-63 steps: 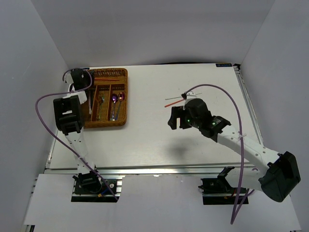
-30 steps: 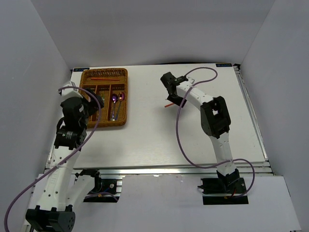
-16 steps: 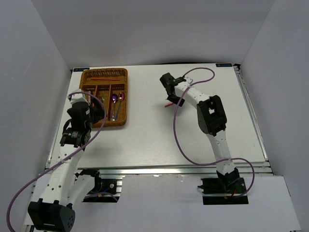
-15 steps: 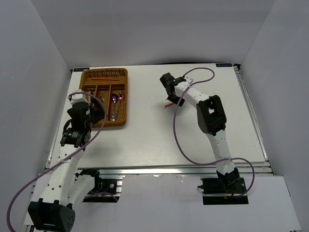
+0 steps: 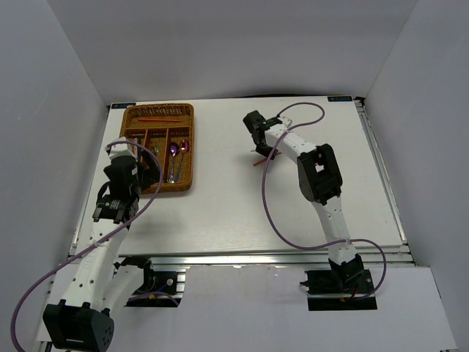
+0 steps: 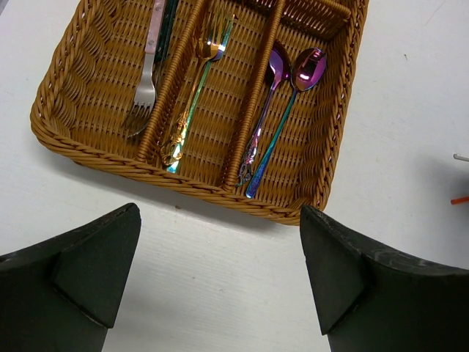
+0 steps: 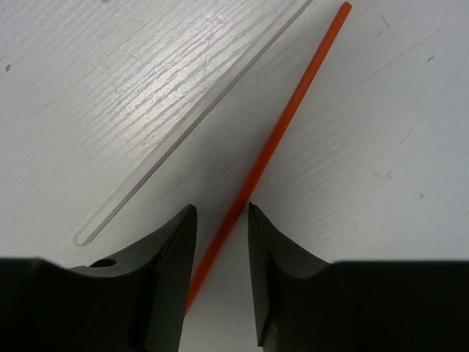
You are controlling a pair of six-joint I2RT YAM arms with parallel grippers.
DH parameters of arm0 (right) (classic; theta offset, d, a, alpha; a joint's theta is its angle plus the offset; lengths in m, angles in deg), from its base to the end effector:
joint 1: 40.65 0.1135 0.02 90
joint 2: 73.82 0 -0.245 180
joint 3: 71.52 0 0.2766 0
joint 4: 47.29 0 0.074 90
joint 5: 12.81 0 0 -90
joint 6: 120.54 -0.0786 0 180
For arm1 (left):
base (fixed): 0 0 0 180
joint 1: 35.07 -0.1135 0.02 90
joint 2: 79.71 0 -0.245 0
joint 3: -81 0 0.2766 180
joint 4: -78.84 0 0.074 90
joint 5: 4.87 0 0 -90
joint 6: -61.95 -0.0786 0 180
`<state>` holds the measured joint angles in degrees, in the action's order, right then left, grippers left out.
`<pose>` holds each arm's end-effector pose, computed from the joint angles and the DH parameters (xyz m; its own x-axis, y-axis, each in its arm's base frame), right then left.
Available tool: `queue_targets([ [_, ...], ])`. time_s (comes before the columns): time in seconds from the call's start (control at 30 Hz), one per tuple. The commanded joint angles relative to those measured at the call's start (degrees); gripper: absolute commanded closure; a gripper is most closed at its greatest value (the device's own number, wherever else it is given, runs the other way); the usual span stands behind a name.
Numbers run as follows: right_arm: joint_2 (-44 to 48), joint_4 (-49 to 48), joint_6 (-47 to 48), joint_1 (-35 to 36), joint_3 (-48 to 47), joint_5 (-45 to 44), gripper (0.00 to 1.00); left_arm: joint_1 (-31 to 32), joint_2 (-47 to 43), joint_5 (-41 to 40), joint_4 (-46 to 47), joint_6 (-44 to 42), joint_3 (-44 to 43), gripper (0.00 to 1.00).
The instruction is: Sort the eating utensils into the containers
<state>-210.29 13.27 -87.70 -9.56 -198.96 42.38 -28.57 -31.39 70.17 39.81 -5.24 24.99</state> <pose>0.4677 0.2296 0.1090 -0.6482 0.4147 -0.6386 0.5369 0.8437 0.0029 0.2599 -0.0092 0.2555 -0.4338 -0.3275 -0.8394 -0.3015 0.9307 -0.2073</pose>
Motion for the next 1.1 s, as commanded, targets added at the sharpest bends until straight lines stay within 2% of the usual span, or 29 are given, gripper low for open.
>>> queue_targets([
  [0.0, -1.09, 4.52, -2.16, -0.33, 3.1, 0.09, 0.62, 0.09, -0.68, 0.72, 1.1, -0.75, 0.42, 0.02],
  [0.07, 0.84, 4.0, -2.33, -0.59, 8.46, 0.79, 0.68, 0.18, -0.77, 0.9, 1.01, -0.75, 0.33, 0.02],
  [0.13, 3.82, 3.48, -3.13, -0.94, 12.76, 1.32, 0.79, 0.18, -1.12, 0.9, 0.93, -0.75, 0.33, 0.02],
  [0.27, 11.55, -1.87, -4.27, -2.0, 26.73, 3.42, 0.8, 0.09, -2.0, 1.34, 0.66, -0.57, 0.33, 0.02],
  [0.3, 13.22, -6.24, -4.18, -2.26, 33.28, 5.26, 0.84, 0.18, -2.08, 1.69, 0.66, -0.48, 0.24, 0.02],
  [0.33, 16.37, -8.2, -4.01, -2.52, 36.22, 6.41, 1.0, 0.18, -2.08, 2.04, 0.66, -0.31, 0.24, 0.02],
  [0.4, 19.2, -12.93, -3.74, -3.32, 43.76, 8.25, 1.0, 0.18, -1.73, 3.35, 0.4, -0.04, -0.02, 0.02],
  [0.53, 24.65, -17.95, -0.33, -3.58, 50.64, 9.49, 1.0, 0.18, -1.64, 6.86, 0.22, 1.53, -0.02, 0.02],
  [0.6, 26.94, -21.38, 6.25, -3.67, 53.2, 12.56, 1.0, 0.18, -1.56, 9.06, 0.4, 2.67, 0.07, 0.02],
  [0.63, 29.91, -27.32, 9.76, -3.5, 56.26, 15.27, 1.0, 0.18, -1.47, 12.55, 1.36, 4.16, 0.24, 0.02],
  [0.67, 31.68, -29.9, 13.27, -3.49, 57.68, 20.52, 1.0, 0.18, -1.47, 14.59, 2.23, 5.22, 0.94, 0.02],
  [0.7, 33.61, -31.84, 17.92, -3.23, 59.0, 21.96, 1.0, 0.18, -1.21, 18.61, 3.9, 6.19, 1.64, 0.02],
  [0.73, 38.42, -36.21, 20.23, -2.19, 62.41, 23.19, 1.0, 0.18, -0.86, 26.66, 9.31, 8.98, 2.78, 0.02],
  [0.8, 43.63, -40.1, 25.23, -1.3, 65.68, 26.97, 1.0, 0.18, 1.5, 34.09, 16.18, 13.91, 7.17, 0.02],
  [0.87, 50.83, -45.46, 27.1, -0.77, 70.07, 33.44, 1.0, 0.61, 3.44, 40.85, 27.87, 22.43, 10.33, 0.02],
  [0.9, 54.86, -47.31, 28.94, -0.51, 71.57, 36.27, 1.0, 1.4, 5.02, 41.41, 31.74, 26.72, 12.87, 0.02],
  [0.97, 57.96, -53.71, 30.0, 0.72, 74.91, 43.55, 1.0, 3.07, 6.26, 40.37, 38.87, 29.3, 14.21, 0.02],
  [1.07, 61.22, -58.04, 29.93, 3.44, 76.15, 53.05, 1.0, 6.58, 9.42, 40.18, 48.28, 34.57, 16.06, 0.02],
])
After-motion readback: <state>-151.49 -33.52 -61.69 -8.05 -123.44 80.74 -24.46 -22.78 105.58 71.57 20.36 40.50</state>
